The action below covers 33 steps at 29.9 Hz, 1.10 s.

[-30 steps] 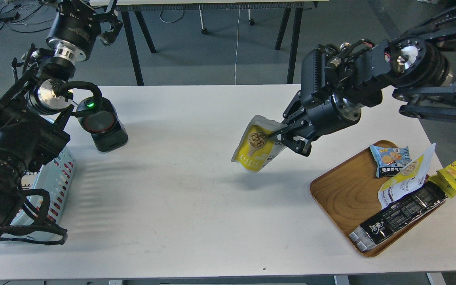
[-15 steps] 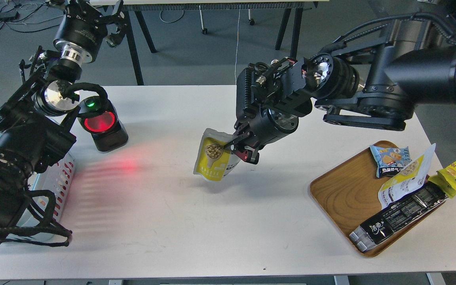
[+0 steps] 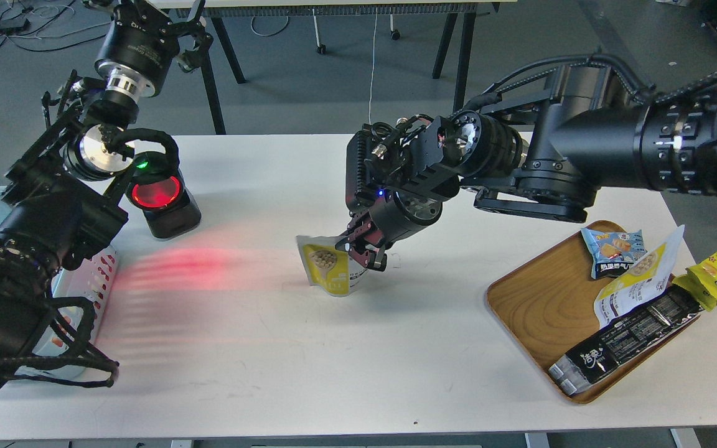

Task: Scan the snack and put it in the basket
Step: 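Lift the yellow pouch and carry it toward the table center, then release the pouch on the table and withdraw the right gripper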

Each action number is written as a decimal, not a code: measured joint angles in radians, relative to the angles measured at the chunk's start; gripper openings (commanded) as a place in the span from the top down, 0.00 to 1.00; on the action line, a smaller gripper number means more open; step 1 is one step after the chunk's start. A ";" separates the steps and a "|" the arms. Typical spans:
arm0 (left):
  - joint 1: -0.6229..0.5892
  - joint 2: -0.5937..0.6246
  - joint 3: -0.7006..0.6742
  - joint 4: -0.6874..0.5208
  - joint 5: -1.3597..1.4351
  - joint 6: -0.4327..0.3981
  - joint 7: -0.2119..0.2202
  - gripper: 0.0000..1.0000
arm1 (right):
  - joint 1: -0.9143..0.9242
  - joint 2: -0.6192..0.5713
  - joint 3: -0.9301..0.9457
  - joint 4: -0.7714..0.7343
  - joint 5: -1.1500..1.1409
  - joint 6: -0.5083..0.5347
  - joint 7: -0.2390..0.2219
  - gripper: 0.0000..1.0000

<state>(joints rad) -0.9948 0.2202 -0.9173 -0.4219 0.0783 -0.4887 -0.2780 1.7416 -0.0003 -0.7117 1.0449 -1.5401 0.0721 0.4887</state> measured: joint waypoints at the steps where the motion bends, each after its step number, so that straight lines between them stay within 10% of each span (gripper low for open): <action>1: 0.000 0.000 0.000 0.000 0.000 0.000 0.000 0.00 | 0.000 0.000 0.000 0.000 0.000 0.000 0.000 0.77; 8: 0.000 0.001 0.000 0.000 0.000 0.000 0.001 0.00 | 0.037 -0.015 0.013 0.032 0.033 -0.001 0.000 0.52; 17: -0.016 0.009 0.000 0.000 0.000 0.000 0.010 0.00 | 0.119 -0.314 0.125 0.208 0.143 0.000 0.000 0.10; 27: -0.139 0.095 0.236 -0.051 0.036 0.000 0.070 0.01 | -0.009 -0.769 0.279 0.346 0.363 0.020 0.000 0.02; 33: -0.215 0.196 0.387 -0.282 0.116 0.000 0.117 0.07 | -0.189 -0.890 0.414 0.299 0.652 0.022 0.000 0.02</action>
<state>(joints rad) -1.2103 0.4159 -0.5304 -0.7035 0.1943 -0.4888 -0.1609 1.5524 -0.8902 -0.2980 1.3443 -0.8882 0.0942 0.4885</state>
